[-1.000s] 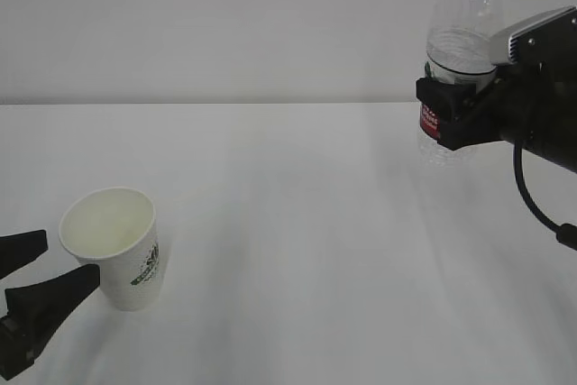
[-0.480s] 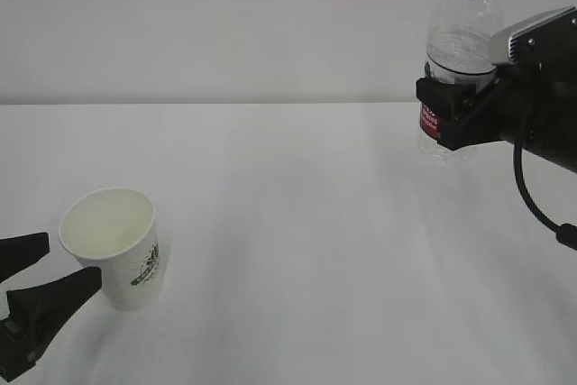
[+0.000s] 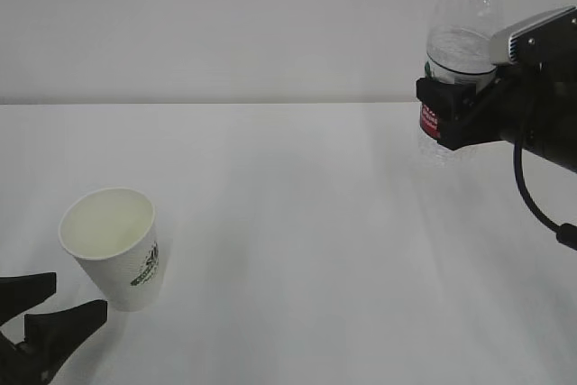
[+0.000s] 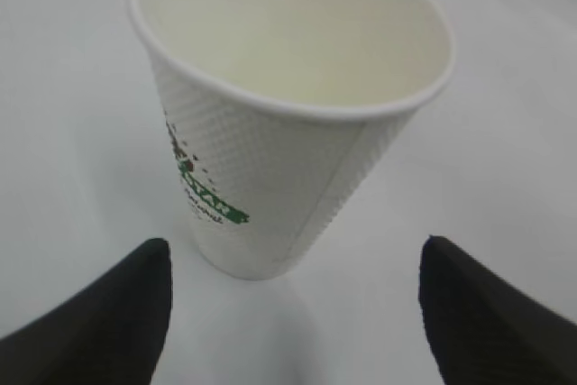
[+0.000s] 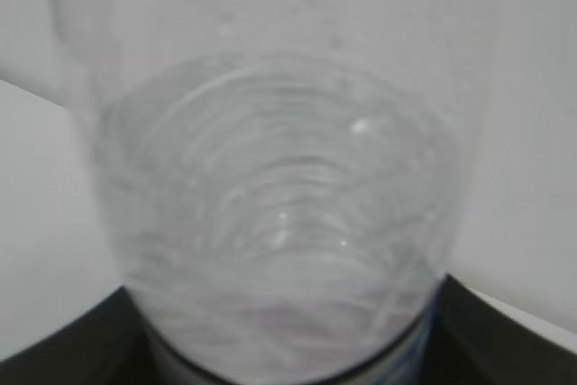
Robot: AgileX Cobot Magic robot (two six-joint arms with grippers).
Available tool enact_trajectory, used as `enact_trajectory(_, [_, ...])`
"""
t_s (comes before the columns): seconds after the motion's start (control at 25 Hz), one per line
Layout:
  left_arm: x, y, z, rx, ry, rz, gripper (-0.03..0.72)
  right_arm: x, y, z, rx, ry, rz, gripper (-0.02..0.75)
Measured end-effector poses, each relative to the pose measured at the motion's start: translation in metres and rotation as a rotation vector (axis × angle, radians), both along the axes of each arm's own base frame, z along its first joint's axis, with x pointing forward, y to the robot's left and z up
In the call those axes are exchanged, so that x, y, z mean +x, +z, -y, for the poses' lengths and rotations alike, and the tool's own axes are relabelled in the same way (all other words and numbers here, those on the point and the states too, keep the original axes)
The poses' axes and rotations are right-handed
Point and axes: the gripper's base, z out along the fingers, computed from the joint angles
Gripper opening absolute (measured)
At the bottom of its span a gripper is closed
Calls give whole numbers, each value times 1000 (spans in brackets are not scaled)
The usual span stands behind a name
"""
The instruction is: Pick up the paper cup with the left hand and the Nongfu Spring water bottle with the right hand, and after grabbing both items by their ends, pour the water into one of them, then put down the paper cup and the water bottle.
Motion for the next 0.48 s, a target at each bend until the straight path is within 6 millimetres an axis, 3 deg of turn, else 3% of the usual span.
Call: enact_trajectory(0.48, [3,0,1,-1,-7,6,658,0,0,0,-1,1,0,440])
